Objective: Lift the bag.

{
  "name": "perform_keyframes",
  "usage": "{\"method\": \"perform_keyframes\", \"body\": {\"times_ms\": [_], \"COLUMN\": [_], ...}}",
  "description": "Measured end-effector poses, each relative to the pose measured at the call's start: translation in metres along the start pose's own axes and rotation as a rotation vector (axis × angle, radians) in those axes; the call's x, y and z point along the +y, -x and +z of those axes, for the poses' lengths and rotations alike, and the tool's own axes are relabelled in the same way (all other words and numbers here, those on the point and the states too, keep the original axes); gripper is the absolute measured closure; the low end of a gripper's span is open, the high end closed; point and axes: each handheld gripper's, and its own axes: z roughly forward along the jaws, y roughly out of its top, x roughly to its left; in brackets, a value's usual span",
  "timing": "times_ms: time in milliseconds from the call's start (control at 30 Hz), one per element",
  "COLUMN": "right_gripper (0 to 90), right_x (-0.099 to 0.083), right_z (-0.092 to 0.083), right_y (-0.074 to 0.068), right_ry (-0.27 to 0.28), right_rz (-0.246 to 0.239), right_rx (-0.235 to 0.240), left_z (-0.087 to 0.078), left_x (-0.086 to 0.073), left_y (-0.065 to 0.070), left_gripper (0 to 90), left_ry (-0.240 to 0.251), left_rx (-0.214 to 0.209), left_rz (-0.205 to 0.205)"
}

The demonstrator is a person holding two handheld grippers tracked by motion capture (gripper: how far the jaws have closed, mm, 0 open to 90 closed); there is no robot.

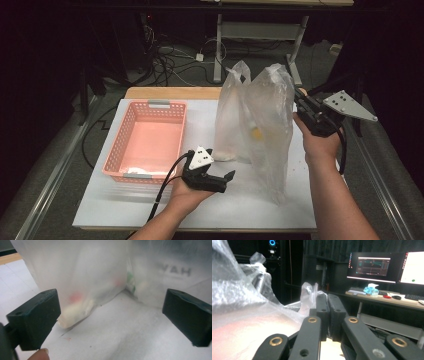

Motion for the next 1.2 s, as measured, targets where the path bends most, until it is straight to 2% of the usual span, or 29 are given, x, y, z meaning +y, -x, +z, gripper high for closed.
{"method": "perform_keyframes", "body": {"times_ms": [200,300,400,467,600,767,967,1200], "right_gripper": [79.6,74.5,67.2,63.7,54.8,40.8,25.7,13.4], "right_x": [0.006,0.008,0.006,0.001,-0.013,-0.035,-0.065,-0.096], "right_z": [-0.01,-0.017,-0.022,-0.027,-0.032,-0.037,-0.045,-0.056], "right_y": [0.0,-0.001,0.0,0.0,0.0,0.001,0.003,0.005], "right_ry": [0.016,0.026,0.011,-0.004,-0.059,-0.125,-0.185,-0.261], "right_rz": [-0.006,0.013,0.007,0.004,0.009,0.009,0.038,0.089], "right_rx": [0.021,0.026,0.044,0.047,0.063,0.076,0.062,0.053], "left_z": [0.01,0.013,0.015,0.014,0.011,0.007,0.007,0.007], "left_x": [-0.013,-0.02,-0.025,-0.026,-0.028,-0.03,-0.033,-0.036], "left_y": [0.001,0.001,-0.001,0.0,0.003,0.004,0.003,0.002], "left_gripper": [0.0,0.0,0.0,0.0,0.0,0.0,0.0,0.0], "left_ry": [-0.015,-0.032,-0.047,-0.055,-0.032,-0.017,-0.012,-0.001], "left_rx": [-0.001,0.011,0.012,0.014,0.027,0.015,0.014,0.031], "left_rz": [0.002,0.01,-0.003,0.006,0.022,0.009,0.008,0.018]}}
